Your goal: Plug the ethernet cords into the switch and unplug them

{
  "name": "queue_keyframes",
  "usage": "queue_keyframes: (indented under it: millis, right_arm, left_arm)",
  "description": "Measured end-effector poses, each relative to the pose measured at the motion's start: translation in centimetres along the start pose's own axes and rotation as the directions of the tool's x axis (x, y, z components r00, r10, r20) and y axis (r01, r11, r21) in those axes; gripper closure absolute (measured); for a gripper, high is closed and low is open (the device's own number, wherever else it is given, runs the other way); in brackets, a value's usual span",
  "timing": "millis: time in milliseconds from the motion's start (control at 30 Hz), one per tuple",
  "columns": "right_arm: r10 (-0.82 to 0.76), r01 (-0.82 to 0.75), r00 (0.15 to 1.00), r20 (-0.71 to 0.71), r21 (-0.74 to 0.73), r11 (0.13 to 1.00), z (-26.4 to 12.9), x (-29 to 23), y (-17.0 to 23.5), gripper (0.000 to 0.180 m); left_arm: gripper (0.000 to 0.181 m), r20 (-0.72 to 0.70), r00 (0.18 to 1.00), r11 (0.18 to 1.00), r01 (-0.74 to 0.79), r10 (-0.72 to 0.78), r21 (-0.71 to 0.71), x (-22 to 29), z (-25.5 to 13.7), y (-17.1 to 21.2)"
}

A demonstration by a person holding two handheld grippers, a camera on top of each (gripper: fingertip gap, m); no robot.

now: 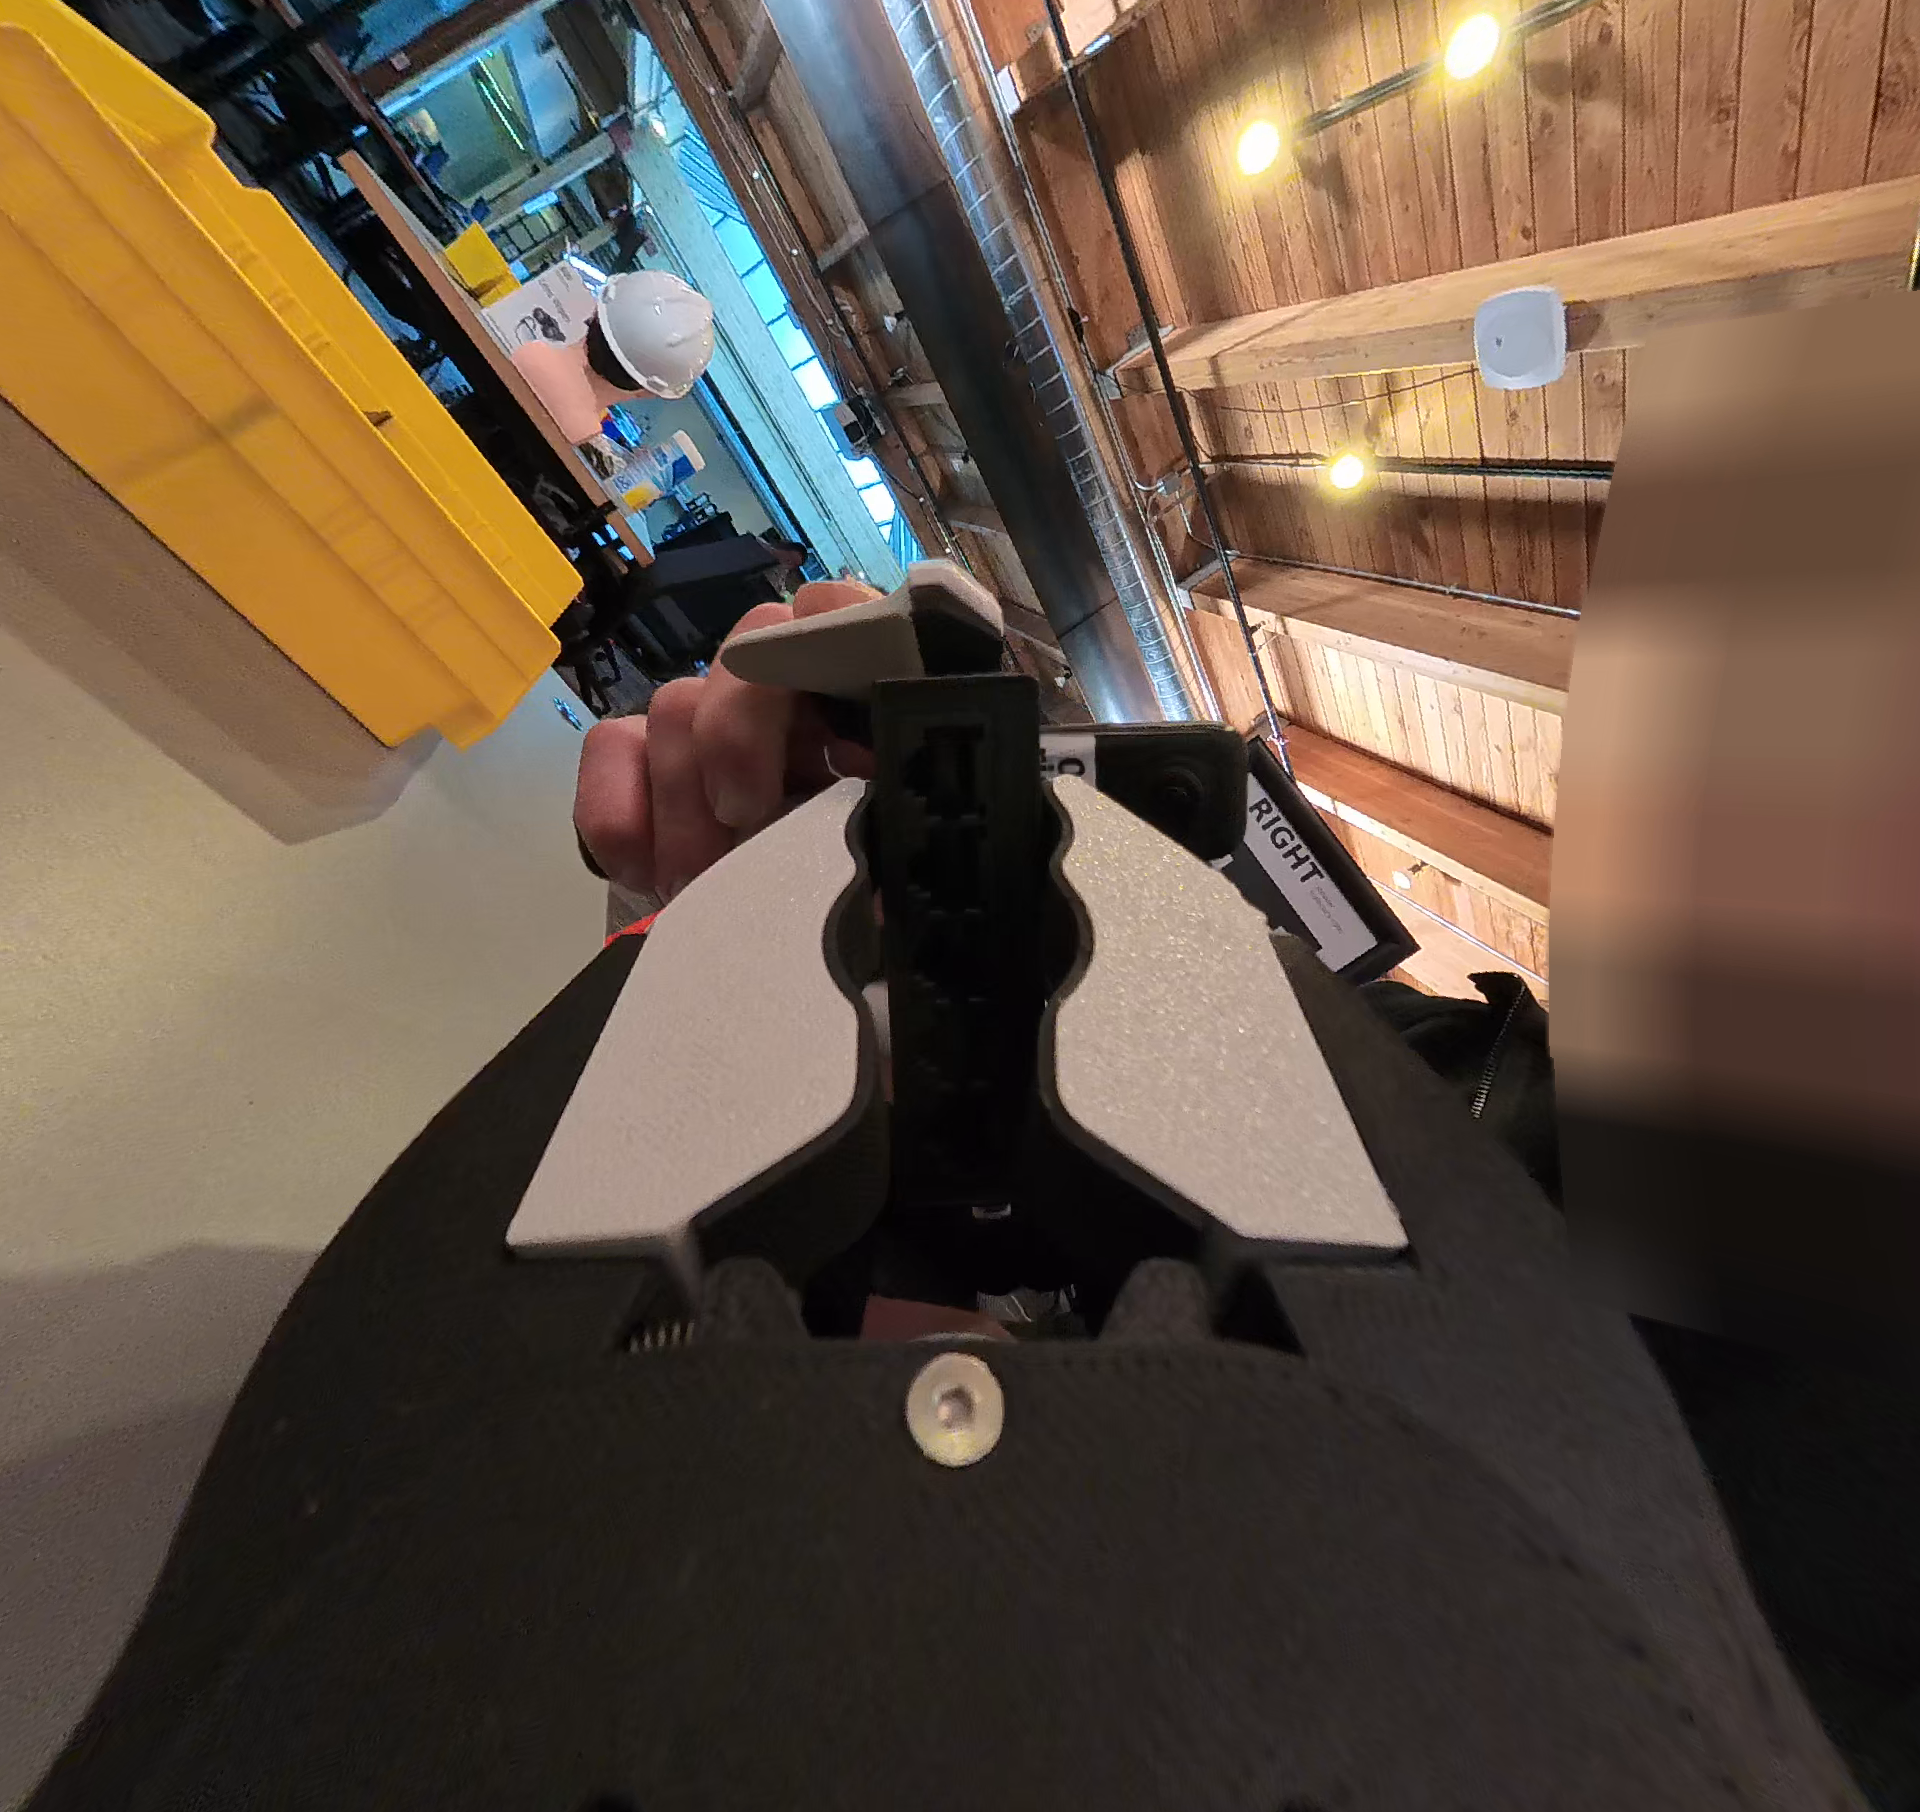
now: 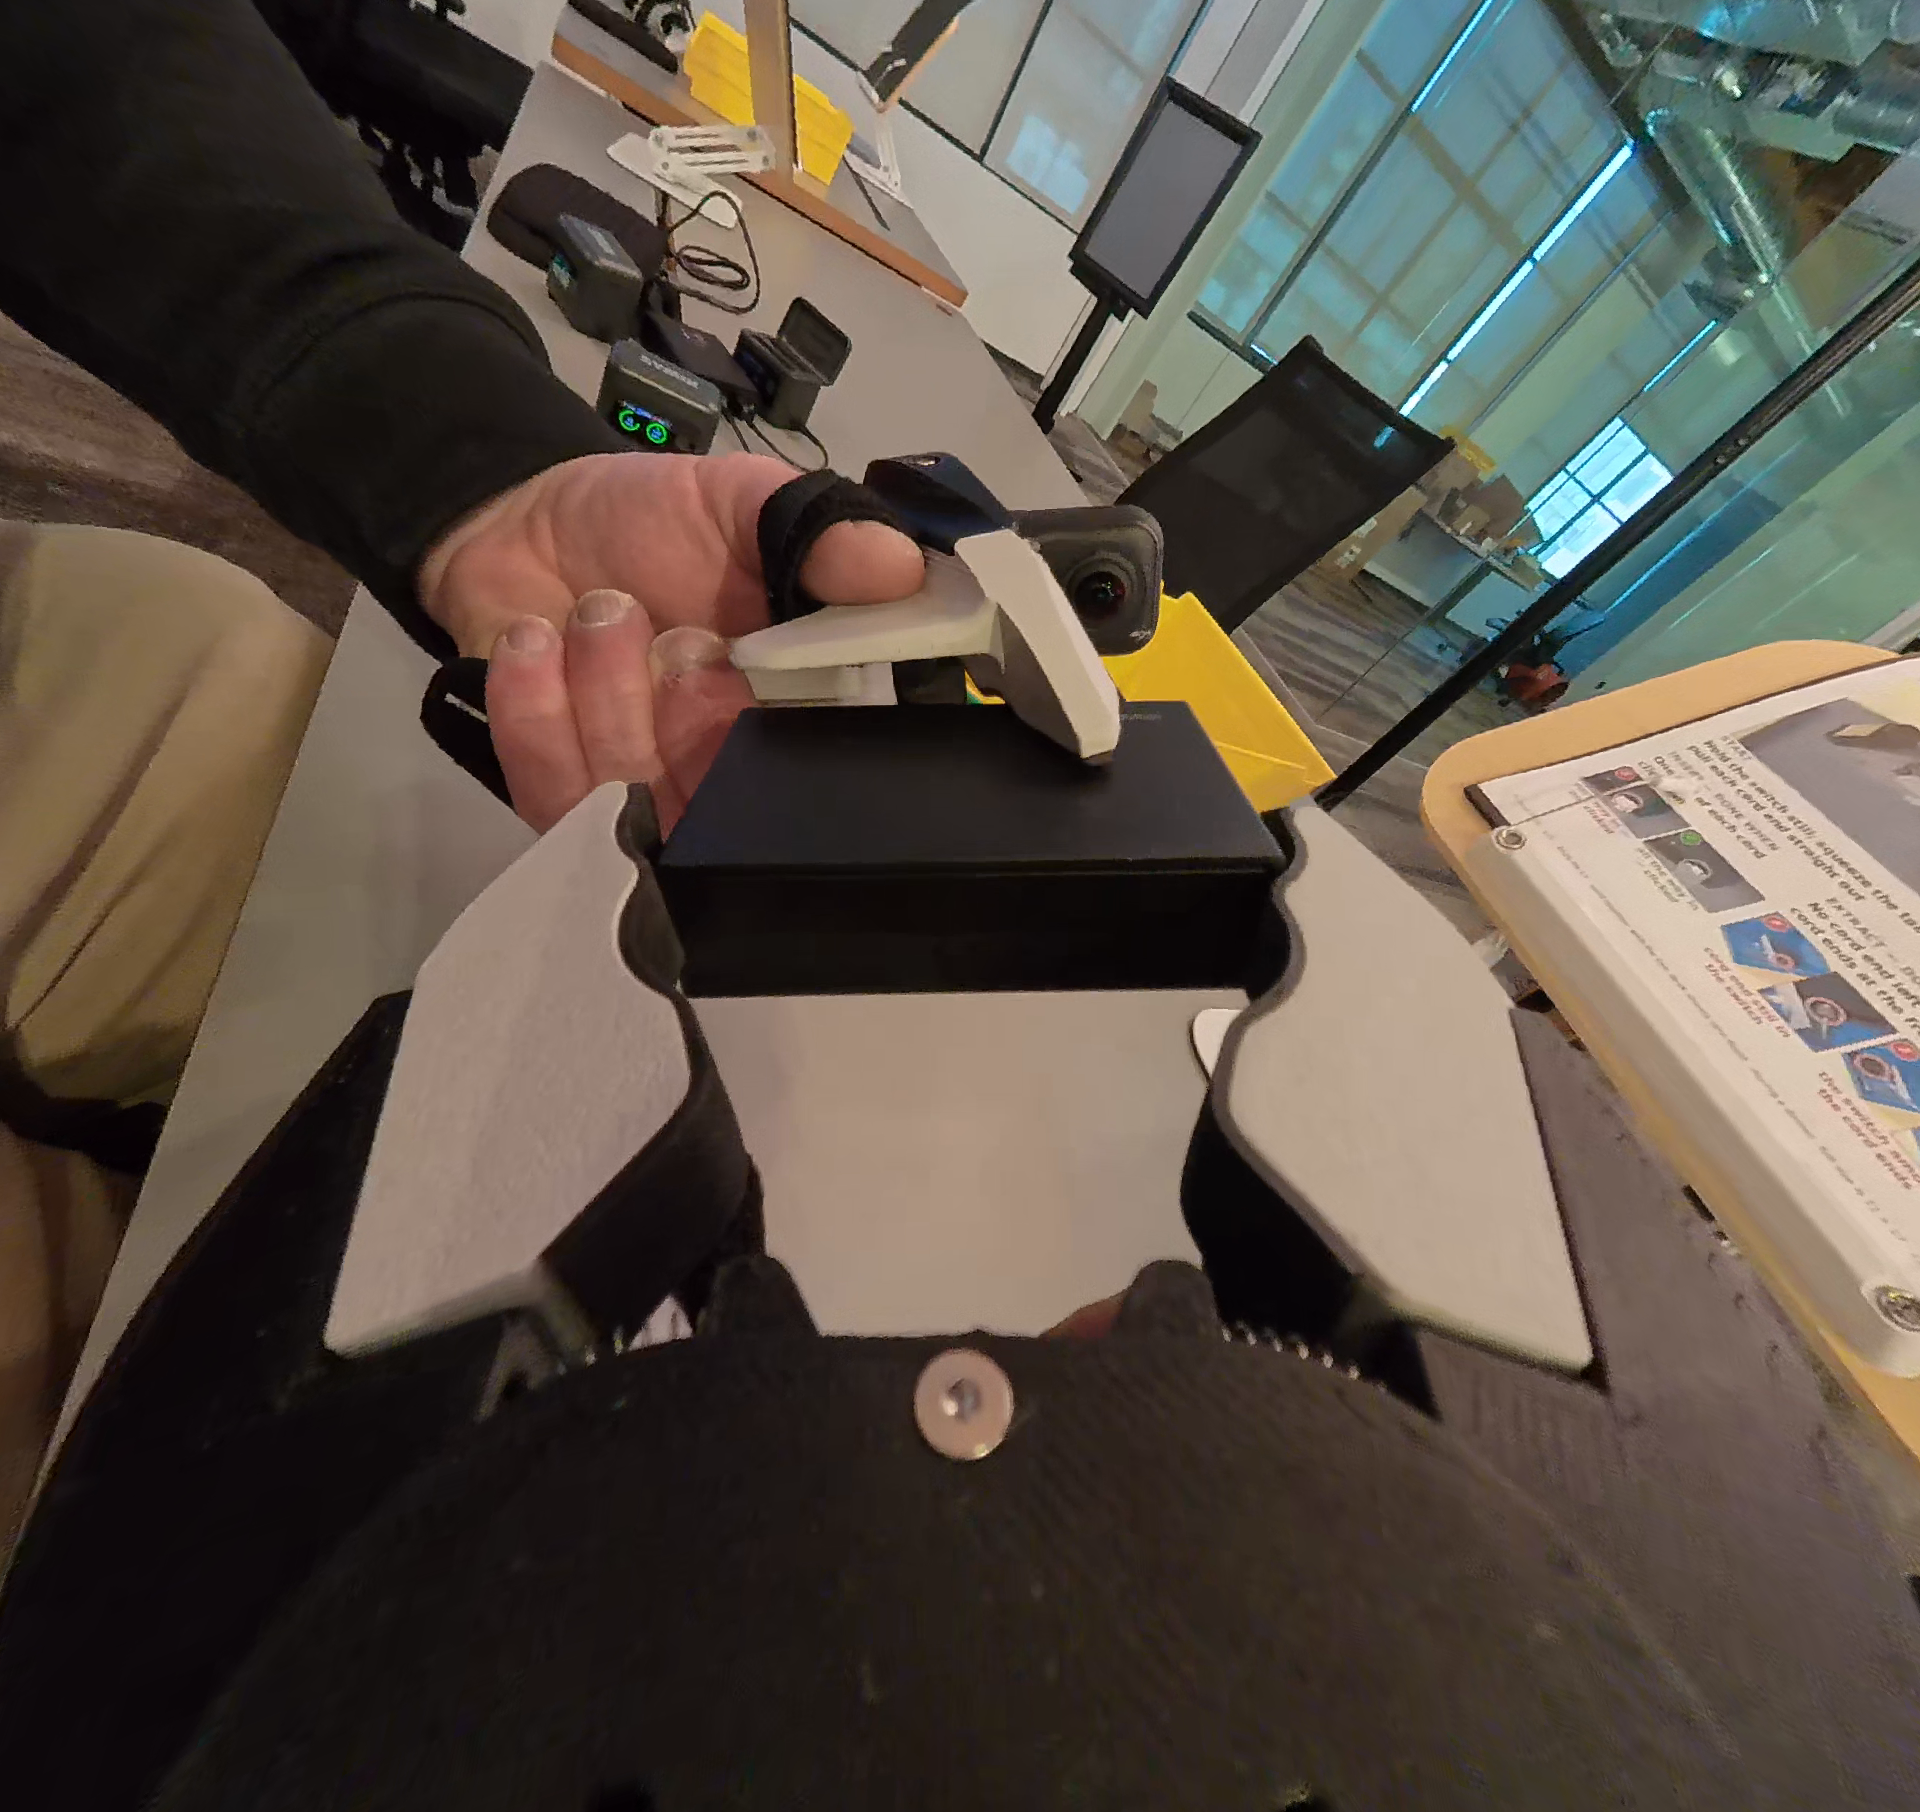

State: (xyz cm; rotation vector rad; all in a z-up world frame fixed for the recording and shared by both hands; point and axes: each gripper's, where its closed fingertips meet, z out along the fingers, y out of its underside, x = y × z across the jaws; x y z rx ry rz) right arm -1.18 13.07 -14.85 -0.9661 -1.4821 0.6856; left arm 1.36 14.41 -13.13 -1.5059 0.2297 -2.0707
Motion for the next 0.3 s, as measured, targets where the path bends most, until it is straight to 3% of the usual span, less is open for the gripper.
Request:
queue_keyframes:
  millis: [300]
  right_arm:
    - [0.033, -0.033, 0.999, 0.000, -0.039, 0.999, -0.08, 0.18, -0.11, 0.073]
  left_arm:
    - [0.153, -0.017, 1.000, 1.000, 0.013, -0.012, 0.014, 0.15, 0.08, -0.24]
